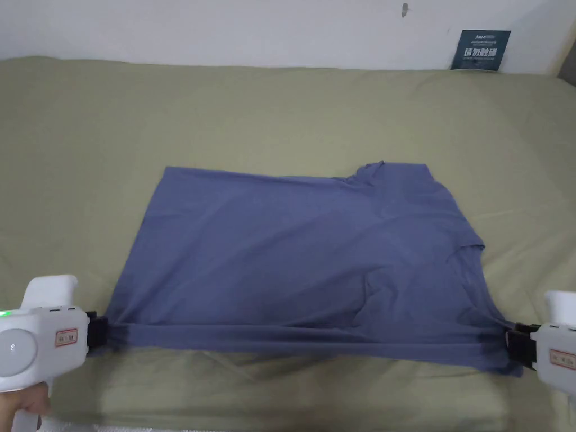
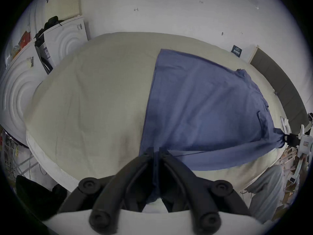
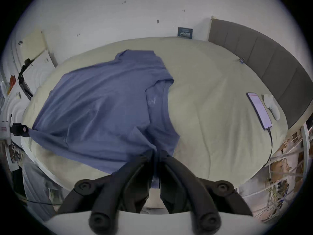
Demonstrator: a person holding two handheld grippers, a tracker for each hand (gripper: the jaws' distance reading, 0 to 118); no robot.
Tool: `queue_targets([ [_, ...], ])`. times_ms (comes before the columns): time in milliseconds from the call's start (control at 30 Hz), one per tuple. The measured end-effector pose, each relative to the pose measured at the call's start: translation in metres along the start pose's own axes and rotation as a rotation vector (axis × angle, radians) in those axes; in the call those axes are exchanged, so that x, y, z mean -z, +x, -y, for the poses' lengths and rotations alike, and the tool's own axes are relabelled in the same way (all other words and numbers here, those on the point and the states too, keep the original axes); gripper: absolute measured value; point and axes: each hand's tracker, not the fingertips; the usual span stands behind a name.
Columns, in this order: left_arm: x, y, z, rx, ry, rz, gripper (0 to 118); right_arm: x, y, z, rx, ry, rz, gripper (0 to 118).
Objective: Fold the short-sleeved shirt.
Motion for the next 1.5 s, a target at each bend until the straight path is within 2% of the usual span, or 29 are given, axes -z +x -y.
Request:
queue_targets([
  [67,-0.002,0.003,-0.015,-0.002,0.018,0.014,6,-0.005,0.0,-0.013,0.029,0.027,-0.008,11],
  [233,0.008,0.012,-0.064,0.017,0.054,0.016,6,-0.002,-0.011,-0.054,-0.003,0.066,0.006,11],
  [400,0.033,0.022,-0.122,0.01,0.067,0.021,6,0.03,-0.016,-0.104,-0.016,0.067,0.024,11],
  [500,0.057,0.029,-0.15,0.028,0.056,0.009,6,0.059,-0.019,-0.129,-0.05,0.047,0.051,11],
  [700,0.111,0.046,-0.17,0.057,-0.013,-0.037,6,0.121,-0.021,-0.15,-0.075,-0.023,0.08,11],
  [800,0.131,0.045,-0.167,0.054,-0.047,-0.044,7,0.142,-0.02,-0.148,-0.06,-0.039,0.084,13],
  [833,0.133,0.046,-0.165,0.051,-0.048,-0.041,15,0.145,-0.02,-0.146,-0.048,-0.041,0.089,22],
  [900,0.136,0.042,-0.158,0.049,-0.041,-0.039,101,0.149,-0.017,-0.143,-0.033,-0.067,0.101,93],
  [933,0.136,0.04,-0.156,0.051,-0.041,-0.047,118,0.147,-0.016,-0.139,-0.031,-0.075,0.103,112],
  [967,0.129,0.04,-0.15,0.051,-0.017,-0.069,113,0.14,-0.014,-0.134,-0.031,-0.054,0.099,112],
  [1000,0.122,0.041,-0.148,0.06,0.035,-0.079,107,0.132,-0.012,-0.132,-0.035,-0.018,0.093,106],
  [1067,0.109,0.04,-0.141,0.047,0.048,-0.092,102,0.117,-0.011,-0.128,-0.043,0.016,0.139,100],
  [1100,0.1,0.038,-0.138,0.042,0.062,-0.094,94,0.107,-0.009,-0.124,-0.03,0.057,0.148,94],
  [1133,0.092,0.038,-0.134,0.041,0.067,-0.092,80,0.098,-0.005,-0.121,-0.019,0.086,0.15,77],
  [1167,0.082,0.037,-0.128,0.034,0.093,-0.1,47,0.086,-0.002,-0.117,0.008,0.117,0.137,39],
  [1200,0.073,0.037,-0.122,0.042,0.112,-0.104,15,0.076,0.001,-0.113,0.044,0.136,0.107,10],
  [1233,0.07,0.032,-0.119,0.048,0.114,-0.108,1,0.069,0.003,-0.108,0.068,0.142,0.091,8],
  [1267,0.067,0.031,-0.113,0.049,0.112,-0.11,1,0.064,0.005,-0.101,0.1,0.151,0.085,8],
  [1333,0.066,0.03,-0.102,0.05,0.062,-0.06,1,0.055,0.007,-0.09,0.073,0.13,0.063,8],
  [1433,0.071,0.026,-0.091,0.03,0.032,-0.046,3,0.05,0.004,-0.073,0.028,0.125,0.086,8],
  [1467,0.075,0.028,-0.087,0.03,0.02,-0.04,29,0.048,0.005,-0.068,0.024,0.117,0.09,8],
  [1500,0.078,0.026,-0.086,0.034,0.0,-0.036,74,0.047,0.006,-0.064,0.024,0.112,0.087,8],
])
